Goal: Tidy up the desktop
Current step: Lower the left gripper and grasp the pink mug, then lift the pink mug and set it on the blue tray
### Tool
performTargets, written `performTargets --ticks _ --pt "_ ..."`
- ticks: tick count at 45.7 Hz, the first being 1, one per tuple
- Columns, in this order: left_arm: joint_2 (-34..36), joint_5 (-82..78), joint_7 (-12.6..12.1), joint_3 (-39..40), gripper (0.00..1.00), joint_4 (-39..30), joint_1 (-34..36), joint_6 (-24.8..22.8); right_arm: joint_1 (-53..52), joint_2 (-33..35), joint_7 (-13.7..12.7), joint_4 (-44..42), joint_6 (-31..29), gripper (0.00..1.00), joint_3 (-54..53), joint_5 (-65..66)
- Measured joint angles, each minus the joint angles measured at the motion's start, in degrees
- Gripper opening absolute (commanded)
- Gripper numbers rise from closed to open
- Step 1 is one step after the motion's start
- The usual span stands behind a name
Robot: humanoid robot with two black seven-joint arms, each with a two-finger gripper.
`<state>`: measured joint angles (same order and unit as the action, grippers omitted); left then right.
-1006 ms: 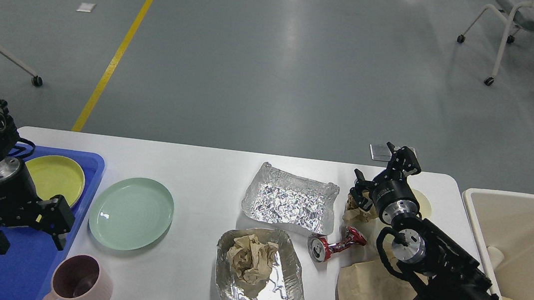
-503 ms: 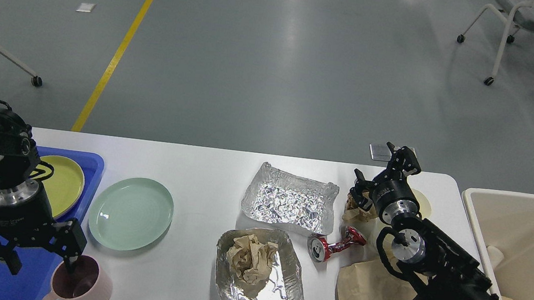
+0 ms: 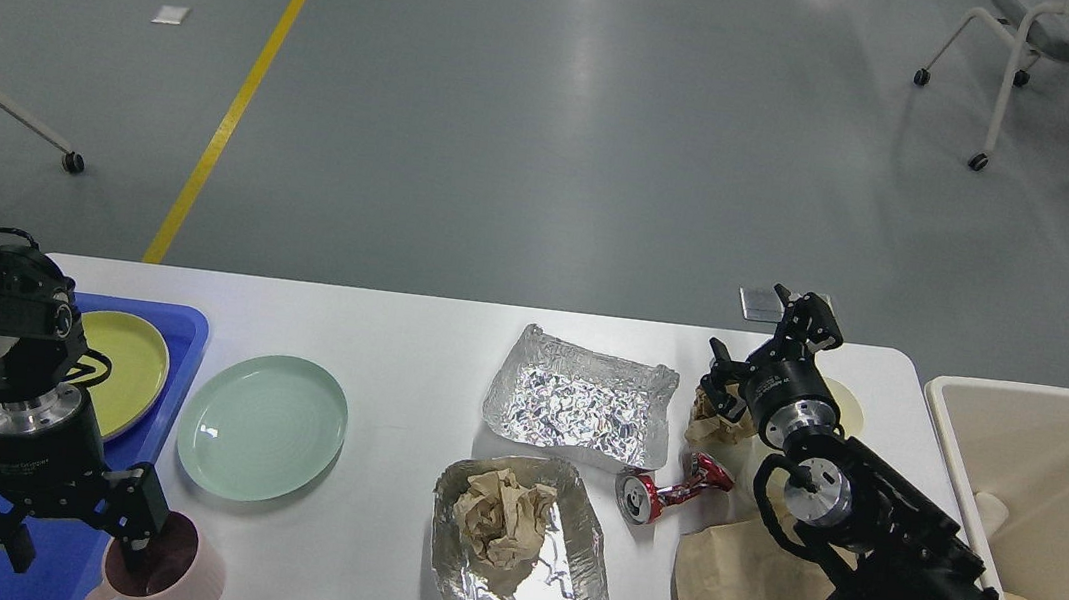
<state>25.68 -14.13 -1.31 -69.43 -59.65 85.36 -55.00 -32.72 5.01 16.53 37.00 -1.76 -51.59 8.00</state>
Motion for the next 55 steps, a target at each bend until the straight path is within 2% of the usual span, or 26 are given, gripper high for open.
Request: performTargets --ticks 16,18,23,32,48,55 --pt "-2.53 0.02 0.00 0.77 0.88 4.71 -2.52 0.00 0.00 0.00 0.02 0.00 0.00 1.00 0.00 0.00" --pt "-2.81 0.04 0.00 0.85 0.85 5.22 -2.79 0.00 0.00 0.00 0.03 0.00 0.00 1.00 0.00 0.00" --pt "-3.12 0.05 0.00 0.94 0.67 6.07 -3.23 0.00 0.00 0.00 0.03 0.00 0.00 1.00 0.00 0.00" --pt "-4.39 0.06 -0.80 1.03 0.50 7.48 -4.73 0.00 0.01 0.00 0.03 0.00 0.00 1.00 0.00 0.00" --pt "-5.45 0.09 -1.86 2.77 0.43 9.49 -6.54 0.00 0.02 0.00 0.02 0.00 0.00 1.00 0.00 0.00" --pt "-5.55 0.08 -1.91 4.55 0.30 9.56 -7.54 0.00 0.02 0.00 0.02 0.00 0.00 1.00 0.00 0.00"
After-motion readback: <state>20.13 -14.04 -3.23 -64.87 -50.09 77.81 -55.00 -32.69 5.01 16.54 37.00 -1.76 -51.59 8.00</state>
